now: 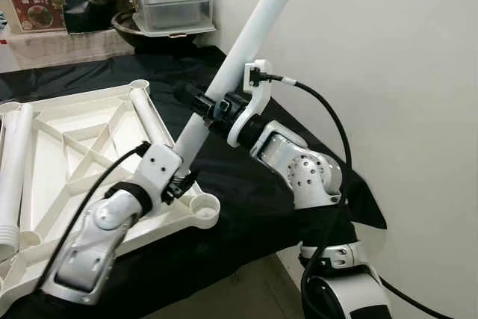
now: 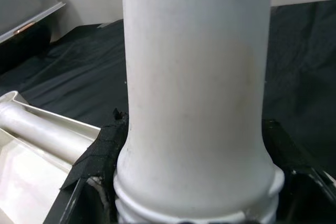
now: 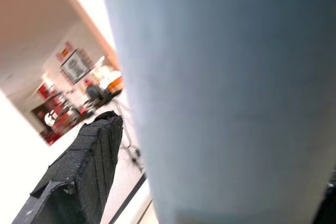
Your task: Building children table
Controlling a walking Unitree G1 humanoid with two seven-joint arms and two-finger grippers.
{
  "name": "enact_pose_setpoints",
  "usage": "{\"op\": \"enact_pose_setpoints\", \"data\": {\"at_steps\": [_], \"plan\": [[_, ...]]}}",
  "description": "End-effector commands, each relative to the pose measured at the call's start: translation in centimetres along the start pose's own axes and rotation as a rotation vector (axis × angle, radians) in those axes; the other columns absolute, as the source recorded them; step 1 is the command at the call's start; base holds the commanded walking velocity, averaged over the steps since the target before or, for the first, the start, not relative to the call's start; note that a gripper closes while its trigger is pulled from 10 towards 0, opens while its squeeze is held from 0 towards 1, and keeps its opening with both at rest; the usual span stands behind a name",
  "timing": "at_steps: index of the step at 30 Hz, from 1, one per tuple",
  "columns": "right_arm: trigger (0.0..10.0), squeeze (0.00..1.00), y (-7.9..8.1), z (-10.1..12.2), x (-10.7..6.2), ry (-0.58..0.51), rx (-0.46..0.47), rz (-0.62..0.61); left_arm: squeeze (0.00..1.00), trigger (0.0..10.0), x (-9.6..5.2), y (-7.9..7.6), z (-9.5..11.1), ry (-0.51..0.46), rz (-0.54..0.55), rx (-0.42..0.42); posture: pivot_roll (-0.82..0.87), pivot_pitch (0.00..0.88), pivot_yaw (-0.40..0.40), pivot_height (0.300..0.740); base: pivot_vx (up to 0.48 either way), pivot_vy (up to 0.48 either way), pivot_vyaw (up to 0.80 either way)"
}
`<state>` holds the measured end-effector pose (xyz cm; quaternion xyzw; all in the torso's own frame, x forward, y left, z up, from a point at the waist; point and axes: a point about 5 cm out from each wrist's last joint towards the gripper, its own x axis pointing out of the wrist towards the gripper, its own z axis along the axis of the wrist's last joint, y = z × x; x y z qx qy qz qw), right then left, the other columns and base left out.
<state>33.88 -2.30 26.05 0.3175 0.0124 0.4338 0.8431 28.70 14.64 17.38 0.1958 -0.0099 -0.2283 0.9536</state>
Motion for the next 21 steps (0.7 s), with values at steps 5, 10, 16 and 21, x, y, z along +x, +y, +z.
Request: {"op": "enact_pose_setpoints", "data": {"at_steps": [5,10,16,21], "plan": [[0.0,0.00,2.1,-3.1,1.4,-0.042,0.174,0.007,0.00,10.0,1.1,-2.0,1.3,-0.061,-0.060,0.015,0.08,0.000,-0.065,0.740,0.000,0.000,0.00],[0.0,0.00,2.0,-3.5,1.1,-0.023,0.153,0.001,0.00,10.0,1.2,-2.3,1.5,-0.071,-0.073,0.038,0.08,0.000,-0.067,0.740,0.000,0.000,0.00],[0.0,0.00,0.4,-3.2,0.3,0.001,0.092,-0.024,1.00,10.0,0.7,-0.8,1.5,-0.086,-0.002,0.081,0.09,0.000,-0.072,0.740,0.000,0.000,0.00],[0.0,0.00,-0.7,-2.4,-0.1,-0.010,0.023,-0.061,1.00,10.0,-0.3,0.7,1.8,-0.124,0.064,0.030,0.10,0.000,-0.073,0.740,0.000,0.000,0.00]]}}
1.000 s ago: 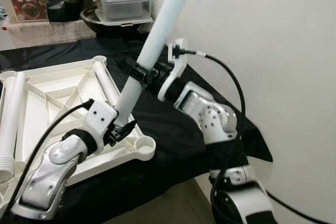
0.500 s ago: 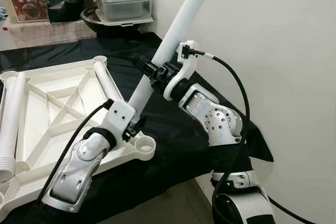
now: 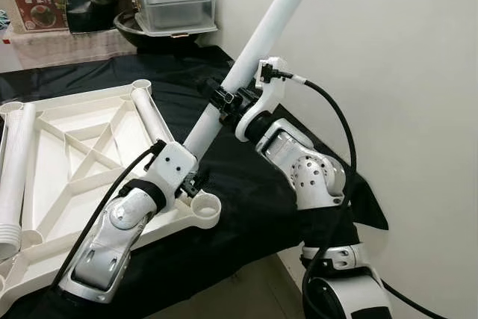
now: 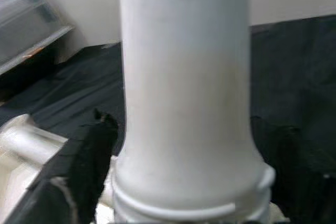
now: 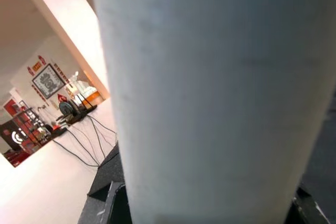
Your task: Building children table
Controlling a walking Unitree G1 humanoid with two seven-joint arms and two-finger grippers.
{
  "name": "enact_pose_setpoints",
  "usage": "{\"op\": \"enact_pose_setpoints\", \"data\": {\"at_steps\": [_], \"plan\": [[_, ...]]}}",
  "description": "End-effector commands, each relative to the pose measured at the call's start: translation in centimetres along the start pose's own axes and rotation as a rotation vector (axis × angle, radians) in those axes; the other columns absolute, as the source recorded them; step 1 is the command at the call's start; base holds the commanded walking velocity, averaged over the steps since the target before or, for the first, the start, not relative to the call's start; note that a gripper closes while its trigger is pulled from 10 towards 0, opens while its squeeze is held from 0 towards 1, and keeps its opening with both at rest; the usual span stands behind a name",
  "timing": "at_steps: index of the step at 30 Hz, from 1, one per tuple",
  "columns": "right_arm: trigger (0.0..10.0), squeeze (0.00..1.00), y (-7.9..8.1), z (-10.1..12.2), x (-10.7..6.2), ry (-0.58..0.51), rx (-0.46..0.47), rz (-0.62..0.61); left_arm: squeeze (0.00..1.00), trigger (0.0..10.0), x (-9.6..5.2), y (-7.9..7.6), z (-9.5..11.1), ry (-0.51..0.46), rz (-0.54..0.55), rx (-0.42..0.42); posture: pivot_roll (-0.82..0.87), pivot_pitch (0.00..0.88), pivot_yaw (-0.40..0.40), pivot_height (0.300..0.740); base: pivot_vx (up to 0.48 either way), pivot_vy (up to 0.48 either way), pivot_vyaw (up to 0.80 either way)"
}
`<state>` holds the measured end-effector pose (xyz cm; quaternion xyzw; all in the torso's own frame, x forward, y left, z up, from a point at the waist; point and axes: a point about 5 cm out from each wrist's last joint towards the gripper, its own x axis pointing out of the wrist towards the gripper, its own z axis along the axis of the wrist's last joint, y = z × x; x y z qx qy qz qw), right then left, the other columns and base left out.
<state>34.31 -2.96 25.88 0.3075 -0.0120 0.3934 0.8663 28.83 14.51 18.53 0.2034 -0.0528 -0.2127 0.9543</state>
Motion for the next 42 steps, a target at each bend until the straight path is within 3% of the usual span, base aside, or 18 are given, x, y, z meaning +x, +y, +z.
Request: {"op": "enact_pose_setpoints", "data": {"at_steps": [1,3,5,7,9,10,11,16,17,19,24,42], "plan": [[0.0,0.00,-0.2,-2.5,0.0,0.046,0.051,-0.002,1.00,10.0,-0.7,0.8,0.8,-0.056,0.039,-0.011,0.10,0.000,-0.073,0.740,0.000,0.000,0.00],[0.0,0.00,-1.7,-1.3,-0.2,0.024,-0.020,-0.066,1.00,10.0,-2.0,2.3,0.6,-0.059,0.124,-0.030,0.10,0.000,-0.077,0.740,0.000,0.000,0.00],[0.0,0.00,-1.7,-1.3,-0.2,0.024,-0.020,-0.066,1.00,10.0,-2.0,2.3,0.6,-0.059,0.124,-0.030,0.10,0.000,-0.077,0.740,0.000,0.000,0.00],[0.0,0.00,-3.5,0.3,-0.4,-0.007,-0.078,-0.159,1.00,10.0,-3.6,3.3,0.5,-0.068,0.167,-0.046,0.11,0.000,-0.079,0.740,0.000,0.000,0.00],[0.0,0.00,-5.5,2.3,-0.9,-0.056,-0.145,-0.282,1.00,10.0,-5.6,3.5,0.5,-0.068,0.156,-0.044,0.11,0.000,-0.083,0.740,0.000,0.000,0.00],[0.0,0.00,-5.5,2.3,-0.9,-0.056,-0.145,-0.282,1.00,10.0,-5.6,3.5,0.5,-0.068,0.156,-0.044,0.11,0.000,-0.083,0.740,0.000,0.000,0.00],[0.0,0.00,-6.6,3.5,-1.3,-0.089,-0.182,-0.345,1.00,10.0,-6.6,3.5,0.3,-0.059,0.152,-0.058,0.11,0.000,-0.083,0.740,0.000,0.000,0.00],[0.0,0.00,-8.2,6.1,-2.3,-0.146,-0.266,-0.431,0.96,10.0,-8.5,3.3,-0.5,-0.010,0.155,-0.053,0.12,0.000,-0.086,0.740,0.000,0.000,0.00],[0.0,0.00,-8.8,7.4,-2.8,-0.164,-0.321,-0.461,0.00,10.0,-9.1,3.6,-1.2,0.032,0.210,-0.041,0.13,0.000,-0.090,0.740,0.000,0.000,0.00],[0.0,0.00,-9.6,9.4,-3.5,-0.185,-0.371,-0.502,0.00,10.0,-9.6,3.7,-2.3,0.089,0.281,-0.034,0.13,0.000,-0.097,0.740,0.000,0.000,0.00],[0.0,0.00,-9.9,10.5,-3.6,-0.204,-0.377,-0.506,0.00,10.0,-9.7,3.2,-2.7,0.098,0.300,-0.078,0.12,0.000,-0.098,0.740,0.000,0.000,0.00],[0.0,0.00,-10.2,8.8,-2.6,-0.163,-0.304,-0.466,0.00,10.0,-9.5,2.1,-3.1,0.102,0.263,-0.140,0.11,0.000,-0.096,0.740,0.000,0.000,0.00]]}}
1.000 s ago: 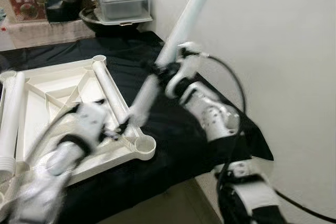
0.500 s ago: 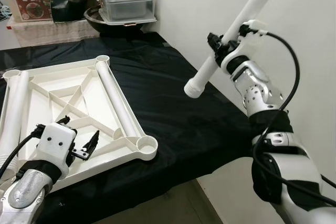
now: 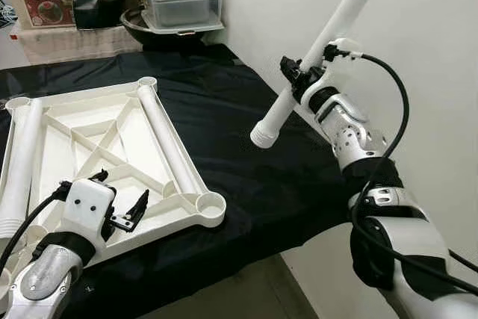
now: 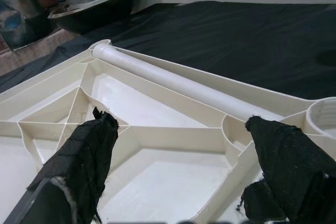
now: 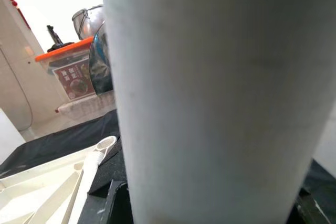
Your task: Building children table
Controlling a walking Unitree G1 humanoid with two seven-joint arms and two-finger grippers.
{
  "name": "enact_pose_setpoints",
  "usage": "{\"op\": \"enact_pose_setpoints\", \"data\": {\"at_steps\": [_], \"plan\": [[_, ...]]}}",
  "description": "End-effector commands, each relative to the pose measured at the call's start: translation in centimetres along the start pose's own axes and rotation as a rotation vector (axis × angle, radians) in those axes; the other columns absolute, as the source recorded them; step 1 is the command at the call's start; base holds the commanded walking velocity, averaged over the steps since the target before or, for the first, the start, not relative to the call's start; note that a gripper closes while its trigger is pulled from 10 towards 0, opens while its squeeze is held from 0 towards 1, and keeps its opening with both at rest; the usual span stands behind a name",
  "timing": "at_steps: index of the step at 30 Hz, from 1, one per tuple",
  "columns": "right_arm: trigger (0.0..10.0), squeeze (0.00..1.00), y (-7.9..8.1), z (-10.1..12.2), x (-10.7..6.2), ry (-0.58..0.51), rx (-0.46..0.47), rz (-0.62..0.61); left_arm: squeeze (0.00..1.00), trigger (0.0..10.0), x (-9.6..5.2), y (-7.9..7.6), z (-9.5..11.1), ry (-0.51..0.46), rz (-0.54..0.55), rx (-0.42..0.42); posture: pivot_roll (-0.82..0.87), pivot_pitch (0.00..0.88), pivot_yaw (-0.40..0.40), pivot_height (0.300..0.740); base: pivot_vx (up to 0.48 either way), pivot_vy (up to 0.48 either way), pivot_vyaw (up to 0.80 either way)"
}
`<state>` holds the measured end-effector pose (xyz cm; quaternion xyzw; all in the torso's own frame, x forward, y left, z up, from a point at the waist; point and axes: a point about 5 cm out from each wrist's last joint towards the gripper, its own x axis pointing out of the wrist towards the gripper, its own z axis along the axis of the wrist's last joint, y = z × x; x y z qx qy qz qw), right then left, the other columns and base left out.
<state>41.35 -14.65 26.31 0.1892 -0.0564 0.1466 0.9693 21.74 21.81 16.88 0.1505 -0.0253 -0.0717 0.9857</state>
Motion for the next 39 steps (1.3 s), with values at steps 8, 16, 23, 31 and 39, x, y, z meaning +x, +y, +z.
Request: {"op": "enact_pose_setpoints", "data": {"at_steps": [8,16,23,31,39], "plan": [[0.0,0.00,0.4,-0.4,0.3,0.013,0.104,0.027,0.00,10.0,-0.1,-0.6,-0.4,0.014,-0.026,-0.043,0.12,0.000,-0.090,0.740,0.000,0.000,0.00],[0.0,0.00,0.4,-1.8,0.2,0.083,0.295,0.020,0.00,10.0,-0.2,-0.8,-0.4,0.017,-0.037,-0.051,0.12,0.000,-0.089,0.740,0.000,0.000,0.00],[0.0,0.00,0.7,-2.1,0.3,0.090,0.284,0.040,0.00,10.0,-0.1,-0.9,-0.4,0.014,-0.050,-0.058,0.12,0.000,-0.087,0.740,0.000,0.000,0.00],[0.0,0.00,1.1,-2.0,0.3,0.091,0.286,0.067,0.00,10.0,-0.1,-1.3,-0.4,0.012,-0.090,-0.077,0.12,0.000,-0.086,0.740,0.000,0.000,0.00],[0.0,0.00,1.5,-2.2,0.2,0.083,0.263,0.113,0.00,10.0,0.0,-1.5,-0.4,0.012,-0.114,-0.089,0.12,0.000,-0.078,0.740,0.000,0.000,0.00]]}}
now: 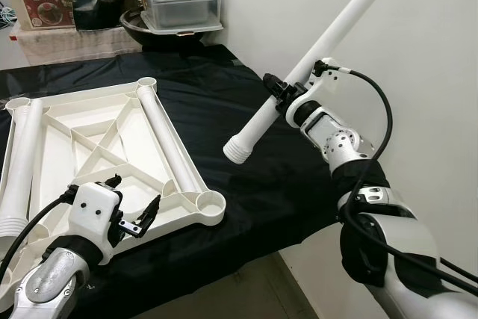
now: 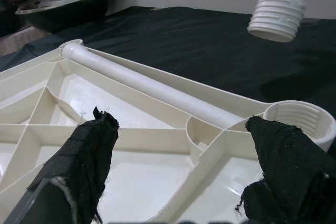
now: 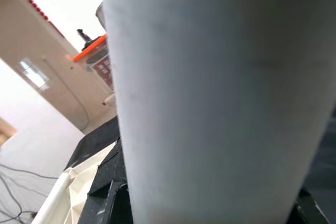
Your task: Building children table
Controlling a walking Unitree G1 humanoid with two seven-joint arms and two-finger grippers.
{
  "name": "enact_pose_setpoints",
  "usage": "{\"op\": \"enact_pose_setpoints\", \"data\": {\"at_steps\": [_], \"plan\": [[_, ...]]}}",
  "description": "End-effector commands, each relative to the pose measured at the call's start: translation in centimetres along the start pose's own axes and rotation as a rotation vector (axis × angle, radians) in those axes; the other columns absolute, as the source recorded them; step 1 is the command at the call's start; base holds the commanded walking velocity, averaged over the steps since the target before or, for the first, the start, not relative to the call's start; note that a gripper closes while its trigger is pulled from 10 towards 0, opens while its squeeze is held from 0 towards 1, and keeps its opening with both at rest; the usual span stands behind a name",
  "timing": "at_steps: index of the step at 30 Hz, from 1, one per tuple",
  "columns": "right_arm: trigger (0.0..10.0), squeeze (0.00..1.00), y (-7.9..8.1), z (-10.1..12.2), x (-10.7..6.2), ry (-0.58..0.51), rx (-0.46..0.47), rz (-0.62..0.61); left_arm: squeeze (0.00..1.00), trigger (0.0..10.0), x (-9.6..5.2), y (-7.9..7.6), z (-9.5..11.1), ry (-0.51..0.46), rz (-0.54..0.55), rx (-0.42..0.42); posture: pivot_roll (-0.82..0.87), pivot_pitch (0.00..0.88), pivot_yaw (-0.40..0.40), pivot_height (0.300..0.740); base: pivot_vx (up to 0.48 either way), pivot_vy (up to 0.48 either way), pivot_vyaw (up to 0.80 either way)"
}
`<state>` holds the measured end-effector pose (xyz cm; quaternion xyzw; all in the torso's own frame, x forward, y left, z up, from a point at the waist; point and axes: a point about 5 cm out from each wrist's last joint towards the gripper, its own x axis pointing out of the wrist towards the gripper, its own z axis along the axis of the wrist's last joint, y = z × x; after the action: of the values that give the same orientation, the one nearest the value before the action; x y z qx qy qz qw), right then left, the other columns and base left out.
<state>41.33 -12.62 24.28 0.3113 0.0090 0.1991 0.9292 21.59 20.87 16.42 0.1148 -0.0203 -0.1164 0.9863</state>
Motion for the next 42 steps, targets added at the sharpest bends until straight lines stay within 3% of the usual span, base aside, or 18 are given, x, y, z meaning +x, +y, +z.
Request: {"op": "enact_pose_setpoints", "data": {"at_steps": [1,5,6,7,8,10,11,14,22,32,34,35,36,38,40,42], "plan": [[0.0,0.00,1.2,0.4,0.0,-0.028,-0.030,0.103,0.00,10.0,0.0,-0.5,-0.3,0.020,-0.039,-0.023,0.12,0.000,-0.077,0.740,0.000,0.000,0.00],[0.0,0.00,2.3,0.6,-0.1,-0.045,-0.038,0.221,0.00,10.0,-0.1,-0.7,-0.2,0.020,-0.063,-0.034,0.12,0.000,-0.077,0.740,0.000,0.000,0.00],[0.0,0.00,4.6,1.4,-0.9,-0.056,-0.018,0.491,0.00,10.0,-0.3,-1.0,-0.3,0.026,-0.102,-0.040,0.12,0.000,-0.077,0.740,0.000,0.000,0.00],[0.0,0.00,5.9,2.0,-1.9,-0.062,0.008,0.663,0.00,10.0,-0.4,-1.2,-0.3,0.029,-0.112,-0.040,0.12,0.000,-0.077,0.740,0.000,0.000,0.00],[0.0,0.00,5.9,2.0,-1.9,-0.062,0.008,0.663,0.00,10.0,-0.4,-1.2,-0.3,0.029,-0.112,-0.040,0.12,0.000,-0.077,0.740,0.000,0.000,0.00],[0.0,0.00,7.3,3.1,-3.8,-0.074,-0.008,0.922,0.00,10.0,-0.6,-1.3,-0.4,0.034,-0.123,-0.043,0.12,0.000,-0.079,0.740,0.000,0.000,0.00],[0.0,0.00,7.3,3.1,-3.8,-0.074,-0.008,0.922,0.00,10.0,-0.6,-1.3,-0.4,0.034,-0.123,-0.043,0.12,0.000,-0.079,0.740,0.000,0.000,0.00],[0.0,0.00,7.9,4.2,-5.2,-0.079,-0.071,1.104,0.00,10.0,-0.6,-1.4,-0.4,0.032,-0.130,-0.047,0.13,0.000,-0.083,0.740,0.000,0.000,0.00],[0.0,0.00,8.4,4.1,-6.6,-0.042,-0.116,1.243,0.00,10.0,-0.7,-1.6,-0.4,0.031,-0.143,-0.056,0.13,0.000,-0.088,0.740,0.000,0.000,0.00],[0.0,0.00,7.8,2.6,-6.6,0.037,-0.167,1.220,0.00,10.0,-0.6,-1.9,-0.2,0.019,-0.182,-0.069,0.12,0.000,-0.083,0.740,0.000,0.000,0.00],[0.0,0.00,7.2,1.8,-5.6,0.061,-0.254,1.106,0.00,10.0,-0.5,-2.0,-0.3,0.021,-0.186,-0.070,0.12,0.000,-0.082,0.740,0.000,0.000,0.00],[0.0,0.00,6.5,1.3,-4.5,0.068,-0.305,0.971,0.00,10.0,-0.6,-2.0,-0.4,0.026,-0.184,-0.069,0.12,0.000,-0.083,0.740,0.000,0.000,0.00],[0.0,0.00,6.5,1.3,-4.5,0.068,-0.305,0.971,0.00,10.0,-0.6,-2.0,-0.4,0.026,-0.184,-0.069,0.12,0.000,-0.083,0.740,0.000,0.000,0.00],[0.0,0.00,5.3,0.5,-3.2,0.088,-0.410,0.779,0.00,10.0,-0.7,-1.8,-0.5,0.032,-0.170,-0.063,0.12,0.000,-0.085,0.740,0.000,0.000,0.00],[0.0,0.00,4.9,0.2,-2.9,0.099,-0.459,0.720,0.00,10.0,-0.8,-1.7,-0.5,0.034,-0.162,-0.059,0.12,0.000,-0.085,0.740,0.000,0.000,0.00],[0.0,0.00,4.2,-0.7,-2.5,0.098,-0.616,0.602,0.00,10.0,-1.2,-0.2,-0.7,0.039,-0.074,-0.040,0.13,0.000,-0.086,0.740,0.000,0.000,0.00]]}}
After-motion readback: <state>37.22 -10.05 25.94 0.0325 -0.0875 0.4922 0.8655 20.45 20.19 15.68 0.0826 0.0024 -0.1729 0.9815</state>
